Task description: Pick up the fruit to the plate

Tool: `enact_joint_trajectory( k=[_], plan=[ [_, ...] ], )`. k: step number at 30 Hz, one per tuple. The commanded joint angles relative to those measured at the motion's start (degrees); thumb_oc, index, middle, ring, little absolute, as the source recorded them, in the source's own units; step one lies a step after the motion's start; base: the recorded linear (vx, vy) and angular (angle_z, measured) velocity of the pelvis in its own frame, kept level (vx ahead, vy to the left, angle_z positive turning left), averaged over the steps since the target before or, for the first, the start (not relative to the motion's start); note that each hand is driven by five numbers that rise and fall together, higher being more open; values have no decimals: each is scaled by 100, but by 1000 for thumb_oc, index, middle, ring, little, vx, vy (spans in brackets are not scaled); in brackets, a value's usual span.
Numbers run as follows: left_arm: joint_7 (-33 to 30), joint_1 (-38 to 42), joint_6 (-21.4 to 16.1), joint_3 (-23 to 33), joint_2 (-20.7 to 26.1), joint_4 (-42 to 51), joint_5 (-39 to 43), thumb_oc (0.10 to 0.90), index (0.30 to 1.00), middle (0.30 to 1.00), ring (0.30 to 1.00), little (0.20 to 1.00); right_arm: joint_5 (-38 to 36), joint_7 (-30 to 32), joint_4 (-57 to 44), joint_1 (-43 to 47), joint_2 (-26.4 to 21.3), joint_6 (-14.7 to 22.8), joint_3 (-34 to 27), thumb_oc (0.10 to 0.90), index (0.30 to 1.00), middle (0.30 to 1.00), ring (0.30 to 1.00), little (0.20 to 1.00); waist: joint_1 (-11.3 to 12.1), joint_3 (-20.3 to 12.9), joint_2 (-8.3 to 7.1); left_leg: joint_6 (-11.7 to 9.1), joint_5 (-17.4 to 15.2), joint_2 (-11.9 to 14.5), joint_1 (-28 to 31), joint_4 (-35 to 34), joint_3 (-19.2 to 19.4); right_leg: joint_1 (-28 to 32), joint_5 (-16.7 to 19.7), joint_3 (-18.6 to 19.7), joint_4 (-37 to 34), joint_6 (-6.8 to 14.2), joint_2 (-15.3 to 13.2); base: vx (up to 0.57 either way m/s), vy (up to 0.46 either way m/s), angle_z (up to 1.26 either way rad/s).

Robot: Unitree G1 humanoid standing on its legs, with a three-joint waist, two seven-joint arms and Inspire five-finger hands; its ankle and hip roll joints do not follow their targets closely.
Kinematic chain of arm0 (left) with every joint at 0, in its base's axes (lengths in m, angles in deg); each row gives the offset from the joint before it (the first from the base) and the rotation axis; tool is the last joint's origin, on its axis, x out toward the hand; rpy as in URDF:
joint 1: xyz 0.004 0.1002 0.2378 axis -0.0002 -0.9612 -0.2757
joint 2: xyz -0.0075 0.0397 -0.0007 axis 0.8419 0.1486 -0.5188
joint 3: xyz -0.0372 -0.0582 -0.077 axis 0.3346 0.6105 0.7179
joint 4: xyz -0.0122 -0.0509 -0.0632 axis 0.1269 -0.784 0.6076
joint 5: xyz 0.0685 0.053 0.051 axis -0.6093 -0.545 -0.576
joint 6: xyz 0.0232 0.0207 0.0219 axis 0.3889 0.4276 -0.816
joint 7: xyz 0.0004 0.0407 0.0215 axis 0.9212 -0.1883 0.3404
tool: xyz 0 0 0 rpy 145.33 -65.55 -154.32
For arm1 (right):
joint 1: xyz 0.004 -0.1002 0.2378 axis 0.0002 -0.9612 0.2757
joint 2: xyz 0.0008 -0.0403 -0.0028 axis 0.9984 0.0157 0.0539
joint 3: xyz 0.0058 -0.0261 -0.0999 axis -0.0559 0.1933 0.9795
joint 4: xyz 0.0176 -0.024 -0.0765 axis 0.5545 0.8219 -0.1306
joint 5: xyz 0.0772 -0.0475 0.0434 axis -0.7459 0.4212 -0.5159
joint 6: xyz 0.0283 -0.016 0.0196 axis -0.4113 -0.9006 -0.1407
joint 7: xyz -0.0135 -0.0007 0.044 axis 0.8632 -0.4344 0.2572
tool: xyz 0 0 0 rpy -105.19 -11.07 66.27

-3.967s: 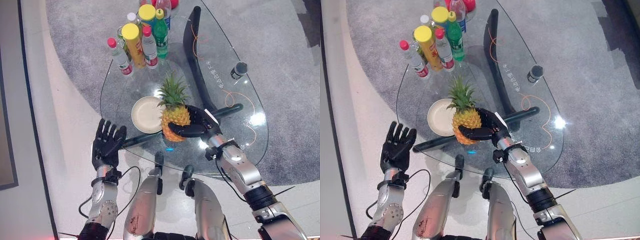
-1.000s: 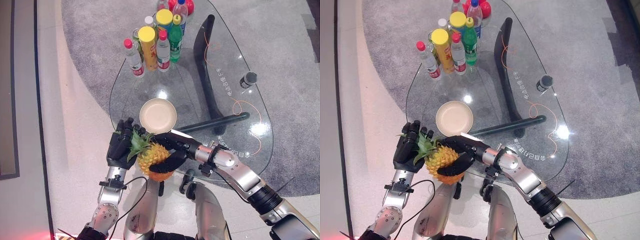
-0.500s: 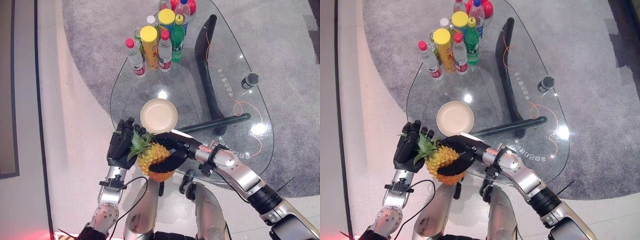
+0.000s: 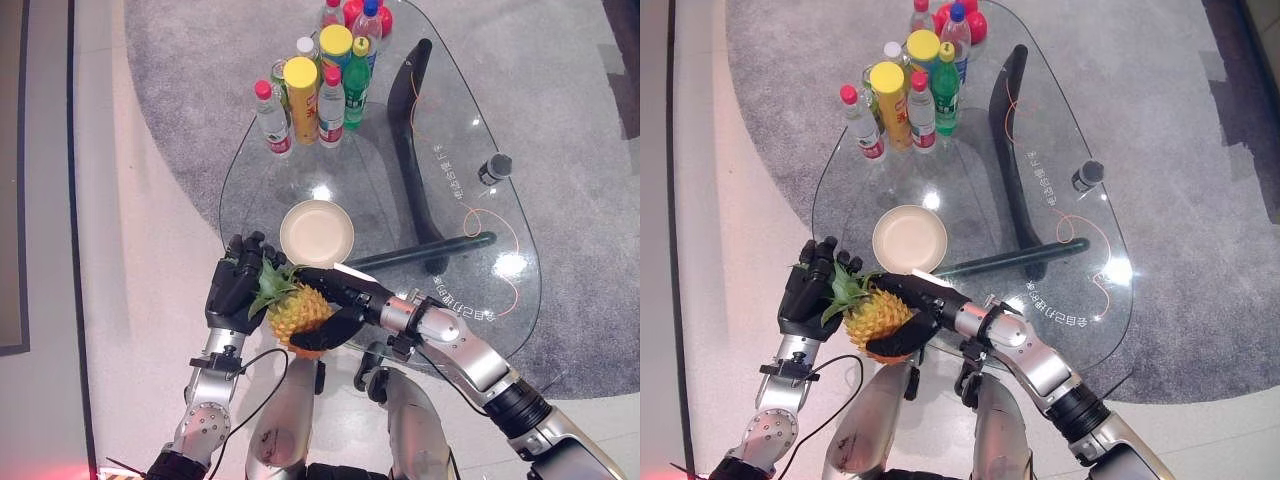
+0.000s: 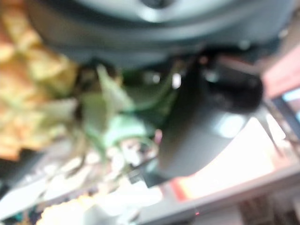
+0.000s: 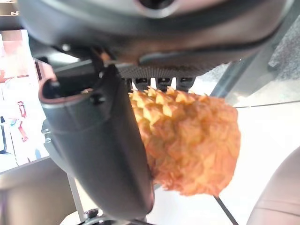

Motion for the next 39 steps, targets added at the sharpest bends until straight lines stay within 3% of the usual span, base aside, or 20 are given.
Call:
enact_joint_trajectory(
  k=[1, 10, 22, 32, 39],
  plan=[
    [323, 448, -234, -34, -260, 1298, -322, 100, 300, 300, 300, 200, -168, 72, -828, 58, 215, 427, 126, 800, 900, 900, 900, 900, 6, -127, -115, 457, -810, -277, 95, 1073, 17, 331, 1499, -43, -998, 431, -129, 0, 0, 0],
    [323, 304, -255, 207, -241, 1279, -590, 100, 300, 300, 300, 200, 43, 286, -855, -450, -24, 602, -308, 800, 900, 900, 900, 900, -73, -127, -117, 459, -853, -235, 160, 1113, 71, 387, 1455, -42, -958, 437, -126, 0, 0, 0],
    [301, 86, -243, 605, -161, 1343, -854, 100, 300, 300, 300, 200, 196, 788, -928, -1302, -276, 971, -1321, 800, 900, 900, 900, 900, -251, -127, -181, 478, -919, -142, 154, 1201, 162, 364, 1421, -1, -880, 470, -92, 5, -6, -1],
    [361, -56, -135, 870, -179, 1324, -955, 100, 300, 300, 300, 200, 218, 1044, -992, -1653, -240, 1057, -1932, 800, 900, 900, 900, 900, -360, -127, -214, 480, -968, -85, 241, 1236, 218, 459, 1408, 22, -894, 499, -72, 14, -4, -4],
    [344, -93, -330, 991, -150, 1298, -1198, 100, 300, 300, 300, 200, 163, 943, -1005, -1833, -187, 970, -2062, 800, 900, 900, 900, 900, -393, -127, -227, 479, -990, -63, 265, 1276, 242, 495, 1399, 46, -886, 513, -65, 0, 0, 0]
  ],
)
